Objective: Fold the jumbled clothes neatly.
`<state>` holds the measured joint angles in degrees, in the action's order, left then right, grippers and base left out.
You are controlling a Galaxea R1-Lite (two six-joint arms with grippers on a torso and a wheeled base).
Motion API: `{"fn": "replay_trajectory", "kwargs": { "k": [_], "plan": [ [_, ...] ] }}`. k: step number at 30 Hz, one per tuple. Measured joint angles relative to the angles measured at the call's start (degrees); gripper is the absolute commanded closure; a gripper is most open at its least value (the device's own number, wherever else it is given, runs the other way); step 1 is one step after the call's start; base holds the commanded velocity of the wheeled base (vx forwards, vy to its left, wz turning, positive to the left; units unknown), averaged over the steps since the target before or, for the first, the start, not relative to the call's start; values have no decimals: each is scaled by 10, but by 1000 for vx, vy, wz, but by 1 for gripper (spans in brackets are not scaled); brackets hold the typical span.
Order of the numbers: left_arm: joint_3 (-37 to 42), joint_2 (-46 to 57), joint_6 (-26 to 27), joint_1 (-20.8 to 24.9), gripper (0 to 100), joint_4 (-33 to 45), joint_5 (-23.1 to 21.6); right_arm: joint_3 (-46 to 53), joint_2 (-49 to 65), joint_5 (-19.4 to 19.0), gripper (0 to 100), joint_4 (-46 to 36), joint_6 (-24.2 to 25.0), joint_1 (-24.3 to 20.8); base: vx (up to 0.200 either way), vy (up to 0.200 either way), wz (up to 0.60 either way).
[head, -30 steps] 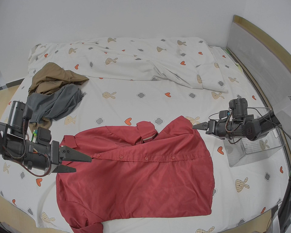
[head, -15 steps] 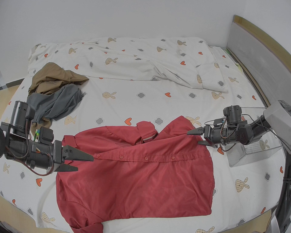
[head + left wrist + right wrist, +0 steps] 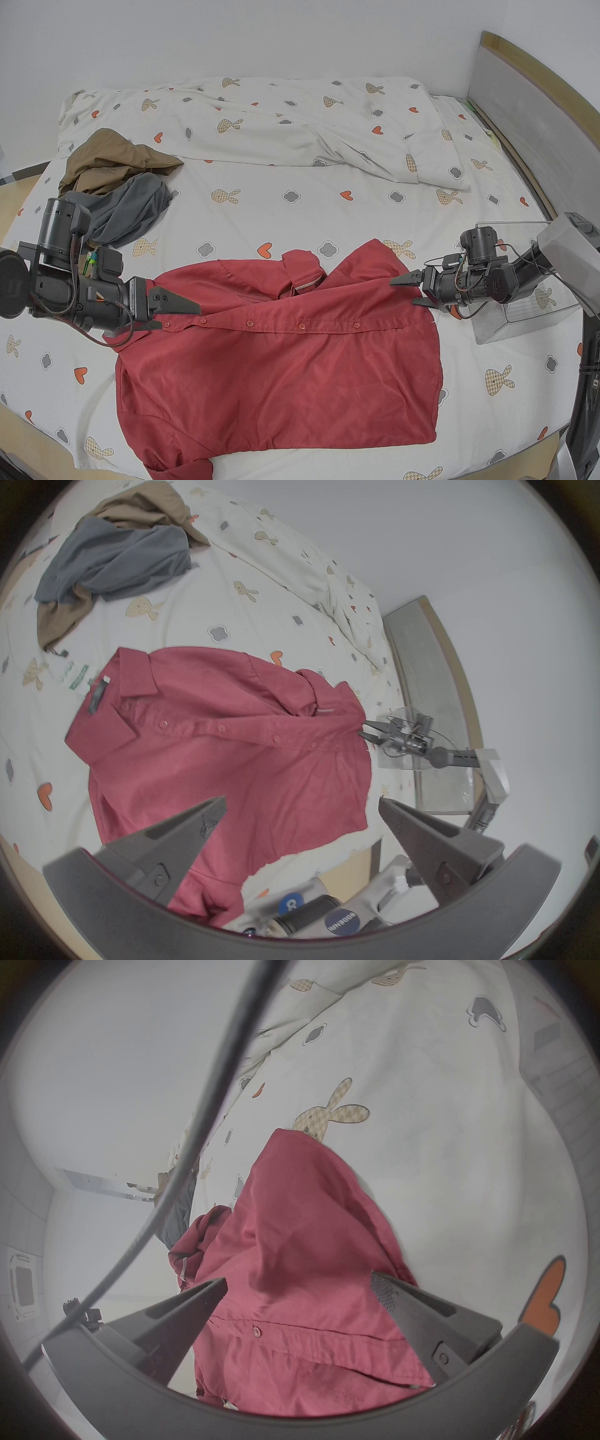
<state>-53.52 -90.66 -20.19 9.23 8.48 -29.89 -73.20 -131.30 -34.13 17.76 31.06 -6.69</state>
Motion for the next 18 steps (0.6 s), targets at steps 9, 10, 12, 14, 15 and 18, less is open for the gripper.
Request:
{"fn": "replay_trajectory", "kwargs": {
  "k": [9, 10, 12, 14, 15, 18],
  "plan": [
    [-73, -63, 34, 28, 0, -1, 46, 97, 121, -2, 0, -2, 0, 11, 0, 0, 0],
    [-83, -72, 40, 31, 0, -1, 48, 111, 141, -3, 0, -1, -1, 11, 0, 0, 0],
    [-116, -98, 55, 39, 0, -1, 53, 149, 189, -7, 0, 0, -1, 10, 0, 0, 0],
    [-153, -126, 69, 46, 0, -2, 56, 181, 230, -15, 0, -1, -2, 8, 0, 0, 0],
    [-173, -143, 77, 50, 0, -1, 58, 195, 250, -20, 0, -1, -3, 6, 0, 0, 0],
    [-229, -188, 102, 61, 0, 0, 66, 228, 293, -34, 0, 0, -5, 2, 0, 0, 0]
  ]
}}
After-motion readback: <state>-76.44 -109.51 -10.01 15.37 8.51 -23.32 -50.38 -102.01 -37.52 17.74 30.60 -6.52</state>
